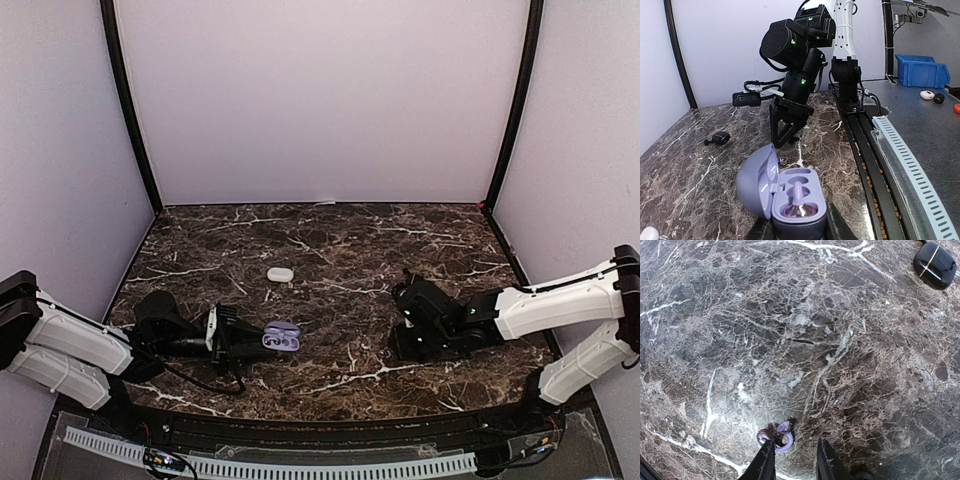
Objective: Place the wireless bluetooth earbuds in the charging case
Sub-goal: Adjust the right earbud at the center of the board, then pick up the right earbud from the center of the board.
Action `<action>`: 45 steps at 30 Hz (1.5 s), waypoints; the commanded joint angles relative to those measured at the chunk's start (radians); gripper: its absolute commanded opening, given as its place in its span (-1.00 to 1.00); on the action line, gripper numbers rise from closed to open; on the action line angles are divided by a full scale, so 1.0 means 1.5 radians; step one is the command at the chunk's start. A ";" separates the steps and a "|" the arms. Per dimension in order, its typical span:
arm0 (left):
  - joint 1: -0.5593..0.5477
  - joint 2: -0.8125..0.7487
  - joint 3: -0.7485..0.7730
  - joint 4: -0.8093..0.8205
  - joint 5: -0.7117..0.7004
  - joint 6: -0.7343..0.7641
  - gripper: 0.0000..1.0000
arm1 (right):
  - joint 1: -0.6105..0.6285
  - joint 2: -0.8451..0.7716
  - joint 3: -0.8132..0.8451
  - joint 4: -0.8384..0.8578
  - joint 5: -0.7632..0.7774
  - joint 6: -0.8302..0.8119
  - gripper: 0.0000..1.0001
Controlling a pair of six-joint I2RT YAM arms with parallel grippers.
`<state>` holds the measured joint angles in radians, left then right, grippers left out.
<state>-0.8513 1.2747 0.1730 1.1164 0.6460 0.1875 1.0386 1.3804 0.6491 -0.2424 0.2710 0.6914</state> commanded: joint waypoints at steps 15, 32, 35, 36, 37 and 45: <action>-0.003 -0.012 -0.007 0.006 0.005 0.007 -0.84 | -0.023 0.053 -0.003 0.060 -0.048 0.006 -0.47; -0.003 -0.015 -0.006 -0.002 0.005 0.008 -0.84 | -0.023 0.104 0.023 0.079 -0.076 -0.015 -0.55; -0.003 -0.015 -0.006 -0.002 0.005 0.008 -0.84 | -0.023 0.116 0.034 0.080 -0.081 -0.021 -0.58; -0.003 -0.015 -0.006 -0.002 0.005 0.007 -0.84 | -0.023 0.119 0.037 0.080 -0.082 -0.024 -0.58; -0.003 -0.014 -0.006 -0.002 0.004 0.007 -0.84 | -0.023 0.122 0.040 0.080 -0.082 -0.026 -0.59; -0.003 -0.015 -0.007 -0.003 0.004 0.008 -0.84 | -0.023 0.126 0.053 0.084 -0.091 -0.034 -0.73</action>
<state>-0.8513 1.2747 0.1730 1.1038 0.6456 0.1890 1.0096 1.5616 0.7040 -0.1520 0.1535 0.6521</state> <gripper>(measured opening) 0.289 0.150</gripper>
